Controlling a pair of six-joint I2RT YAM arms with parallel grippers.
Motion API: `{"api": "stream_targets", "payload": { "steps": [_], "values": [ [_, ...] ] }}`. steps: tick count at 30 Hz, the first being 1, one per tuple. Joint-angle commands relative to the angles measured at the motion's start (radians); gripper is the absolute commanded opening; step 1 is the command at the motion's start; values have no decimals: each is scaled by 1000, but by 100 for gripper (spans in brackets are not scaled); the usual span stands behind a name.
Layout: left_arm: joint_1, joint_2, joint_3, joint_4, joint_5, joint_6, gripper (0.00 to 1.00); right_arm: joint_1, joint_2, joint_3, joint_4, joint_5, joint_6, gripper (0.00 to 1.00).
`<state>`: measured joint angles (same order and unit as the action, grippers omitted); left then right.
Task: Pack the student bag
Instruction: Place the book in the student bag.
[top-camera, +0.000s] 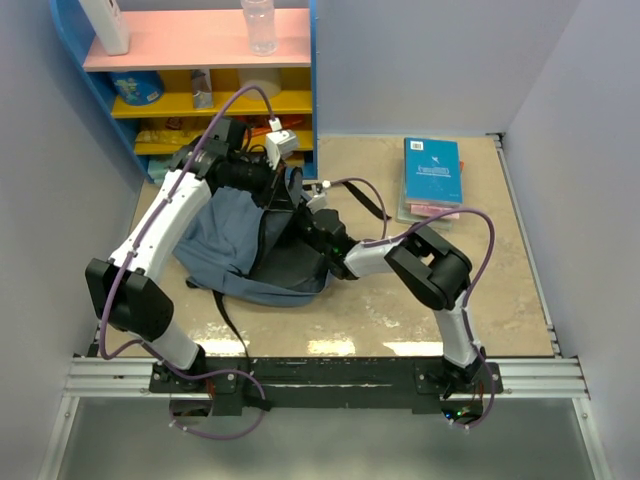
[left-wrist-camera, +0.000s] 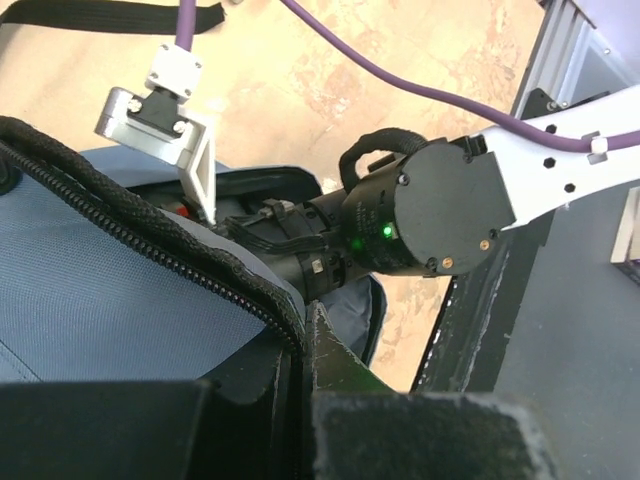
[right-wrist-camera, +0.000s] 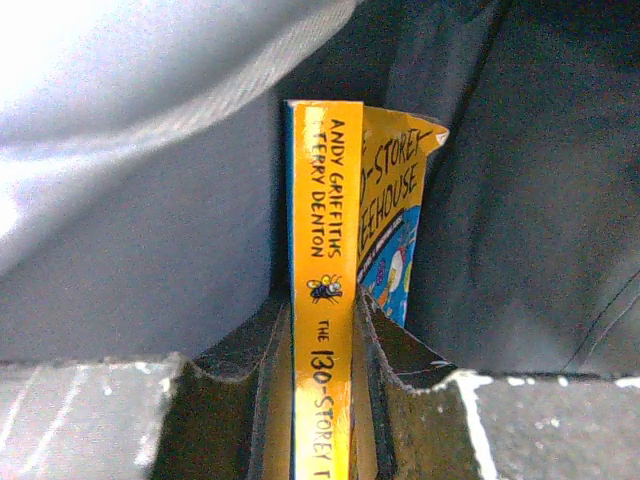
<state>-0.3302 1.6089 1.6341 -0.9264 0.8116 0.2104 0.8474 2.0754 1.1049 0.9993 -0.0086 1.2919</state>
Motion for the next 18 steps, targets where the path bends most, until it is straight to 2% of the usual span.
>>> {"api": "stream_targets", "payload": {
  "steps": [1,5,8,9,11,12,13,15,16,18],
  "values": [
    [-10,-30,56,14,107,-49,0,24,14,146,101,41,18,0],
    [-10,-35,40,17,141,-65,0,45,124,282,42,48,-14,0],
    [-7,-35,33,17,138,-56,0,67,106,335,-133,96,-97,0],
    [-7,-33,39,12,133,-52,0,73,97,337,-237,139,-153,0],
    [-6,-33,44,11,133,-46,0,78,84,320,-298,147,-177,0],
    [-6,-33,43,15,132,-46,0,78,72,302,-301,131,-175,5],
    [-6,-33,38,20,127,-45,0,75,65,265,-307,127,-175,26],
    [-4,-35,21,32,117,-43,0,71,28,251,-402,110,-190,51],
    [-6,-37,15,32,98,-37,0,71,9,245,-454,114,-200,68],
    [-6,-43,-3,35,63,-14,0,71,-41,227,-568,130,-241,77]
  ]
}}
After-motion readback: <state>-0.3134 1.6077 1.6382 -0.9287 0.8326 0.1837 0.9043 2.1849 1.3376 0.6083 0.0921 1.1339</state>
